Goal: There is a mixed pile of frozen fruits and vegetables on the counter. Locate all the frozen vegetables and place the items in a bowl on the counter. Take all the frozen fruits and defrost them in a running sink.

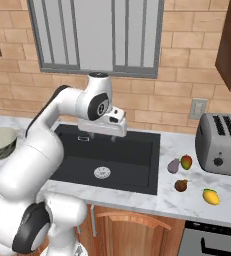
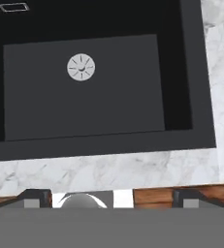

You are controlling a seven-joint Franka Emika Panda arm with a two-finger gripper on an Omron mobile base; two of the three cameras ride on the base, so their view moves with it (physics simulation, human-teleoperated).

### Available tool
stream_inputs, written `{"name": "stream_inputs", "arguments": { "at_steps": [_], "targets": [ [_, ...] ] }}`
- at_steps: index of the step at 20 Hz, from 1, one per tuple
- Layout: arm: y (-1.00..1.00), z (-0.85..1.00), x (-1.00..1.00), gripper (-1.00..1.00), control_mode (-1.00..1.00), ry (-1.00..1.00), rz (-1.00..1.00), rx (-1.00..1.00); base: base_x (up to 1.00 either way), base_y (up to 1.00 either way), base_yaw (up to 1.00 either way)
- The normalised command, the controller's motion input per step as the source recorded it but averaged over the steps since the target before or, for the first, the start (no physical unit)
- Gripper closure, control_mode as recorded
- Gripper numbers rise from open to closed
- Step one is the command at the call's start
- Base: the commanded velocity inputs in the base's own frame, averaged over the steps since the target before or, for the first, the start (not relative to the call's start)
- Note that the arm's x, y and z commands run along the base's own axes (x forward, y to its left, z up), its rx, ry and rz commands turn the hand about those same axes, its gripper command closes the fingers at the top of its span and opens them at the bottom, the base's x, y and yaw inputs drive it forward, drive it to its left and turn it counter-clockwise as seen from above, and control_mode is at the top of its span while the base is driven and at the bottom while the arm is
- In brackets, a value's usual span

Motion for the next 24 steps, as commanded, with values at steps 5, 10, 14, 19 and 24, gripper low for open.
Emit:
{"name": "stream_inputs", "arguments": {
  "at_steps": [5, 10, 14, 19, 24],
  "targets": [
    [-0.56, -0.30, 0.12, -1.00, -1.00, 0.14, -0.14, 0.00, 0.00, 0.00, 0.00],
    [-0.57, -0.27, 0.01, -1.00, -1.00, 0.11, -0.15, 0.00, 0.00, 0.00, 0.00],
    [-0.54, -0.22, 0.03, -1.00, -1.00, 0.07, -0.14, 0.00, 0.00, 0.00, 0.00],
    [-0.52, -0.17, 0.21, -1.00, -1.00, 0.03, -0.10, 0.00, 0.00, 0.00, 0.00],
    [-0.56, -0.15, 0.15, -1.00, -1.00, 0.06, -0.12, 0.00, 0.00, 0.00, 0.00]
  ]
}}
